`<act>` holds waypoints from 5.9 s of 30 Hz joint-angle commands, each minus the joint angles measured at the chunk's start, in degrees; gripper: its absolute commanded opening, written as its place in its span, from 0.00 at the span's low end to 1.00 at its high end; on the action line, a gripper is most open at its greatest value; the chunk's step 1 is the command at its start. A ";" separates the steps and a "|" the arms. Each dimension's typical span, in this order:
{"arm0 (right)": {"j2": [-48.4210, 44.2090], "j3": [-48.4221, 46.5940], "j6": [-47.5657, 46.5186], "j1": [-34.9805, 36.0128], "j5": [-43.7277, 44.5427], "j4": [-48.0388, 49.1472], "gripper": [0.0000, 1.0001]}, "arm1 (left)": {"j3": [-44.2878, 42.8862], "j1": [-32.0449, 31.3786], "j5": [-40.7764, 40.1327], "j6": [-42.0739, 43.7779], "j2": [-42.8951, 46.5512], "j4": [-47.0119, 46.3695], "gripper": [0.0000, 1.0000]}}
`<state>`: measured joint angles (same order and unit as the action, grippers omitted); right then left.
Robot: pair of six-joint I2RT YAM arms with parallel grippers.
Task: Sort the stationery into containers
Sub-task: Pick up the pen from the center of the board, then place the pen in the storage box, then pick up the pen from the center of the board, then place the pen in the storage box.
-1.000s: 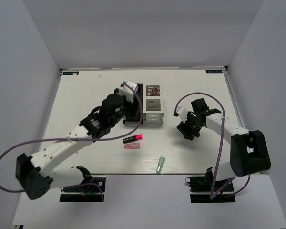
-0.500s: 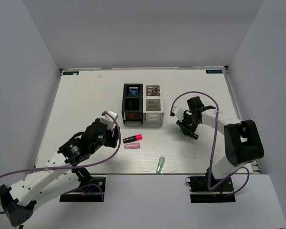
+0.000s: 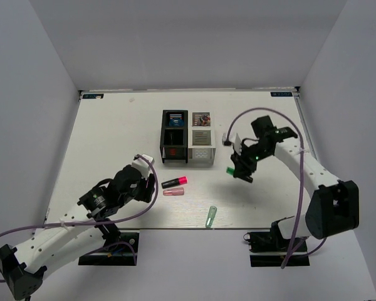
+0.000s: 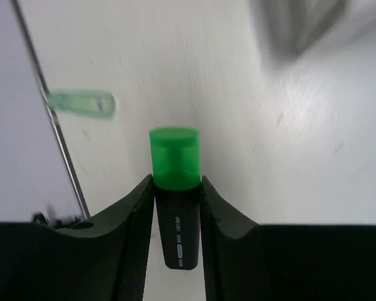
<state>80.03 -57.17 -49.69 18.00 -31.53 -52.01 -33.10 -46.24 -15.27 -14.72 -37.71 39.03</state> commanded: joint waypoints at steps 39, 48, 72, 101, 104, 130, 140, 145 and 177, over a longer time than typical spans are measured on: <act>36.87 -34.77 49.96 16.19 -11.71 67.39 0.00 | -0.56 -0.17 0.68 -1.98 -4.56 -0.79 0.70; 35.02 -33.89 46.97 16.54 -13.56 62.73 0.63 | -1.35 -0.08 2.96 -1.10 -8.42 -7.02 0.70; -16.47 8.38 30.70 6.88 0.59 31.88 0.49 | -13.12 -6.67 9.38 24.30 -39.01 -23.12 0.59; -21.14 13.57 35.63 -2.70 -7.14 32.32 0.52 | -15.59 -2.45 11.92 23.78 -55.18 -24.26 0.64; -21.41 13.66 35.80 -3.14 -7.75 32.23 0.52 | -15.33 -2.19 13.59 23.25 -55.89 -24.17 0.63; -22.99 14.10 35.98 -6.84 -14.61 31.36 0.34 | -26.30 -2.01 17.99 15.16 -40.78 -12.31 0.00; -21.93 16.21 31.60 -7.01 -19.78 30.65 0.53 | -31.41 3.87 15.89 10.15 -34.97 -30.57 0.00; -22.99 17.09 29.30 -7.19 -21.20 30.30 0.42 | -29.04 9.92 16.32 6.21 -38.22 -46.48 0.00; -16.24 10.59 5.72 -7.98 -32.97 5.66 0.88 | -17.61 16.00 11.75 -1.89 -47.45 -61.97 0.74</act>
<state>61.17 -43.05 -31.33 10.09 -58.08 -33.34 -49.98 -30.11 -3.07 -16.93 -88.44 -23.90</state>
